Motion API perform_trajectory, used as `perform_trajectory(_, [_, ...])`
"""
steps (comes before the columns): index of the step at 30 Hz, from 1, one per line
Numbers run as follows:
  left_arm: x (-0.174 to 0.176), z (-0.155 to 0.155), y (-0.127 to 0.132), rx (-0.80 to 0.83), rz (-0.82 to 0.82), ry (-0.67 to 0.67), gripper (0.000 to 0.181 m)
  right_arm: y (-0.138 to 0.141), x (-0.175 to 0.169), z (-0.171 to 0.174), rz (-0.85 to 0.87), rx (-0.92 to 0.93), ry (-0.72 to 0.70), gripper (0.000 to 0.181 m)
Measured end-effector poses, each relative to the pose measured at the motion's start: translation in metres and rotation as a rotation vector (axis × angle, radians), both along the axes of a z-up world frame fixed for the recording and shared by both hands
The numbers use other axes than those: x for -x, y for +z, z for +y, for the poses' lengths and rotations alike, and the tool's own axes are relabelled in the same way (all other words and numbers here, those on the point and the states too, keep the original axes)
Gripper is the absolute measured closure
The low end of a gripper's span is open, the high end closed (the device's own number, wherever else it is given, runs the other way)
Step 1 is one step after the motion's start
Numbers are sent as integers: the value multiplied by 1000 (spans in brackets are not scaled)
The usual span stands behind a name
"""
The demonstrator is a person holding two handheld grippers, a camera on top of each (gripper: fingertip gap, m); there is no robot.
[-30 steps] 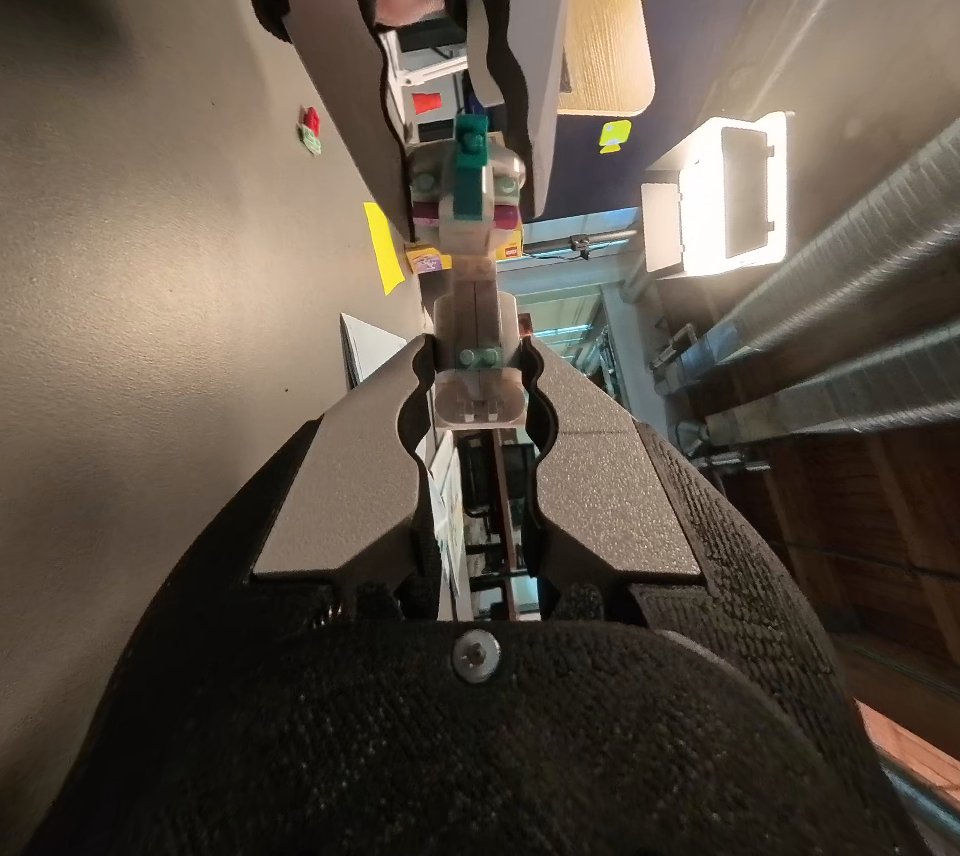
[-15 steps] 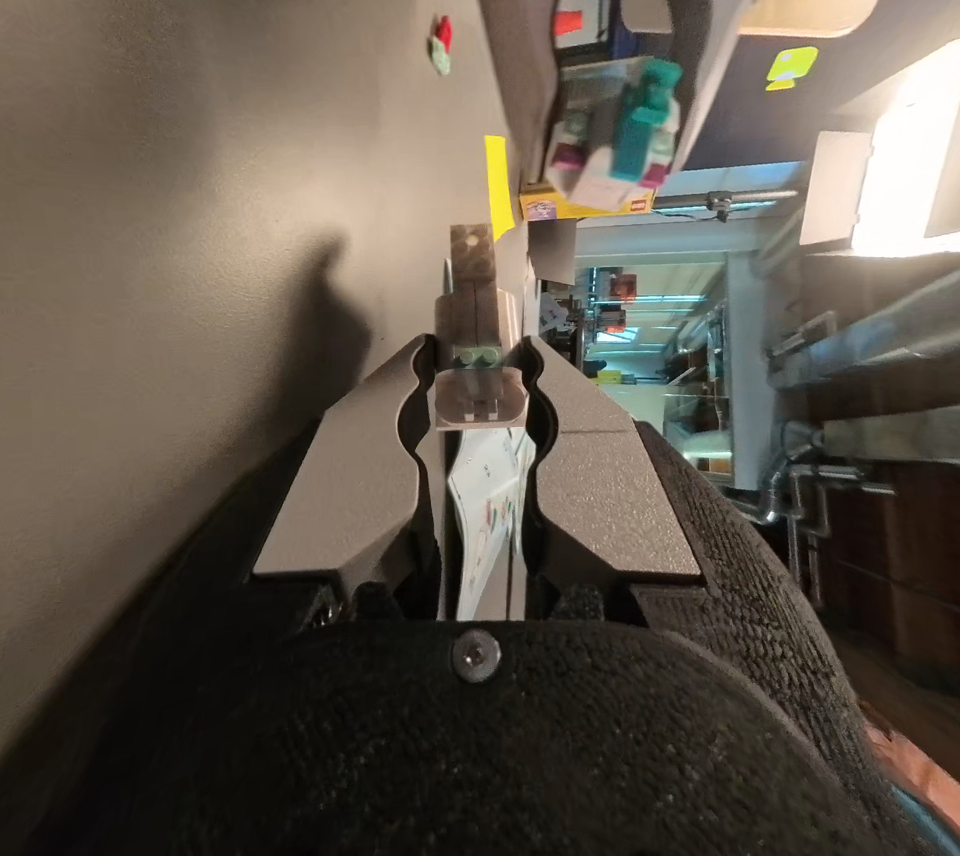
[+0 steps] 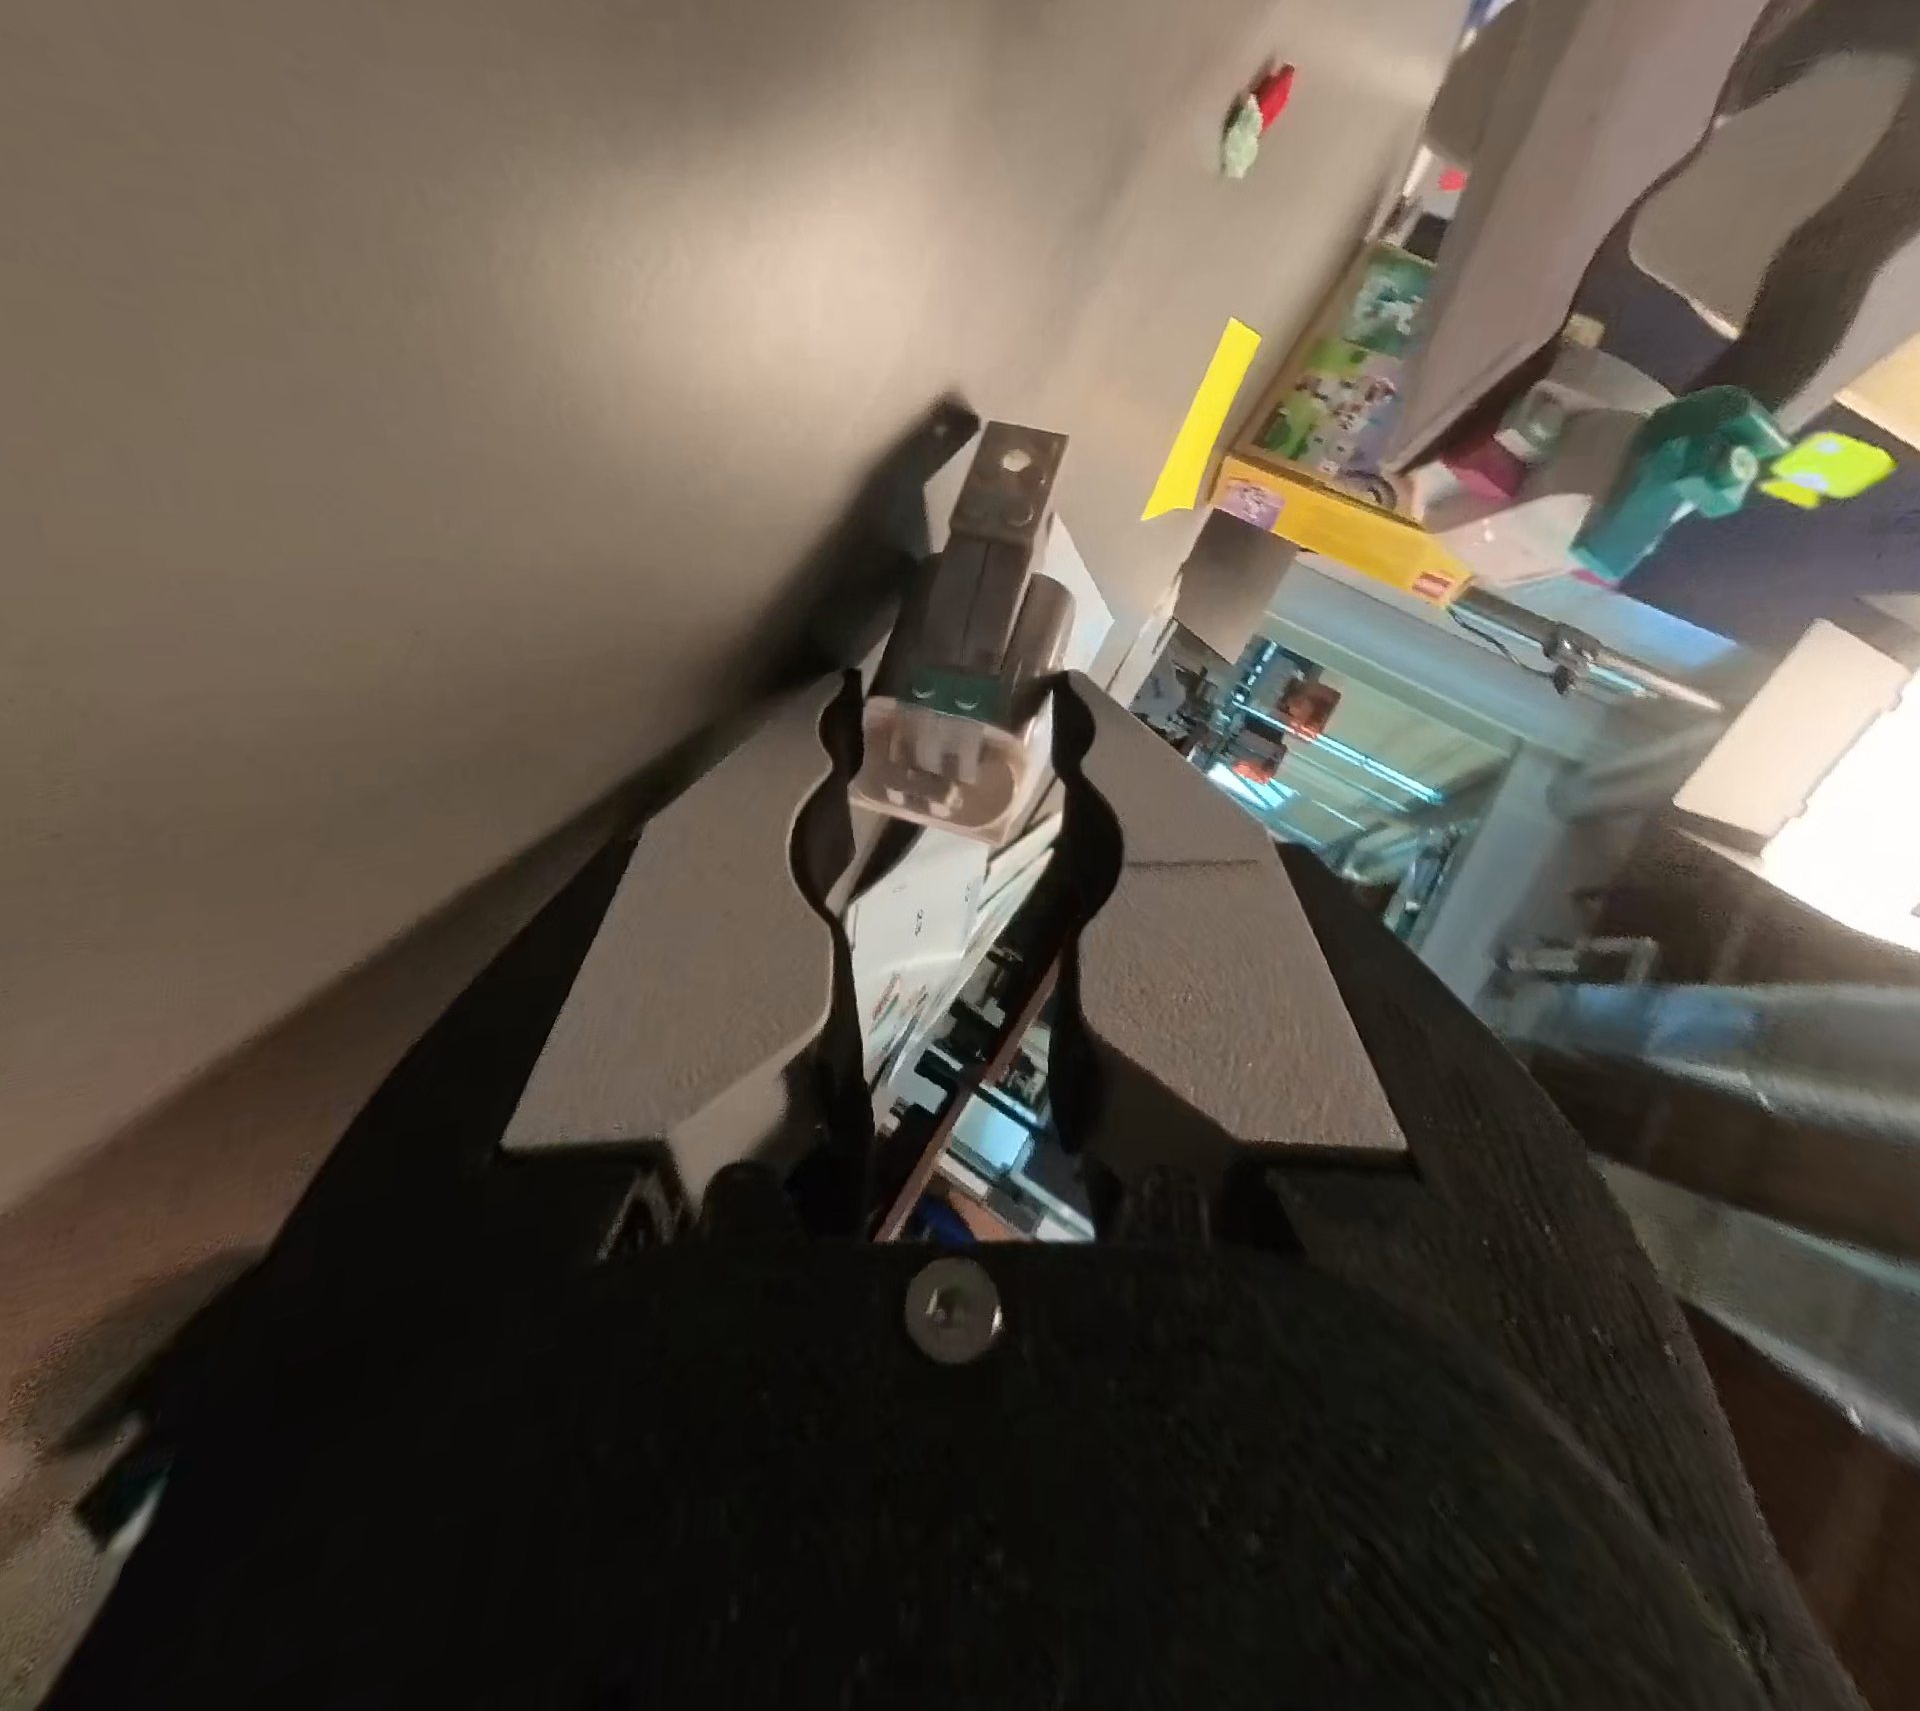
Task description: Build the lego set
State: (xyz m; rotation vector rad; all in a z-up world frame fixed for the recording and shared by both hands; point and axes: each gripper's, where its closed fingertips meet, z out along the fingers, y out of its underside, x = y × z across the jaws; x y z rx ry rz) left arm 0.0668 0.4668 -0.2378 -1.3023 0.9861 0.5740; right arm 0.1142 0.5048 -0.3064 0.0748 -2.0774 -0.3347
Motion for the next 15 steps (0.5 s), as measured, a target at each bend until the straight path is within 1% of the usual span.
perform_trajectory(3, [-2, -1, 1, -2, 5, -8, 140, 0, -6, 2, -64, -42, 19, 144])
perform_trajectory(5, [-3, -1, 1, -5, 9, -9, 141, 1, -11, 2, -100, -42, 17, 138])
perform_trajectory(7, [-3, -2, 3, -9, 7, -11, 141, 4, -17, 4, -133, -11, -5, 128])
perform_trajectory(9, [-4, -3, 4, -16, 6, -14, 141, 9, -23, 9, -146, 38, -56, 123])
perform_trajectory(11, [-7, -4, 5, -20, 8, -23, 141, 20, -26, 13, -113, 153, -123, 124])
perform_trajectory(12, [-9, -4, 4, -22, 13, -29, 141, 25, -27, 12, -91, 247, -160, 124])
perform_trajectory(15, [-16, -5, 2, -27, 53, -45, 140, 39, -27, -8, -48, 629, -233, 127])
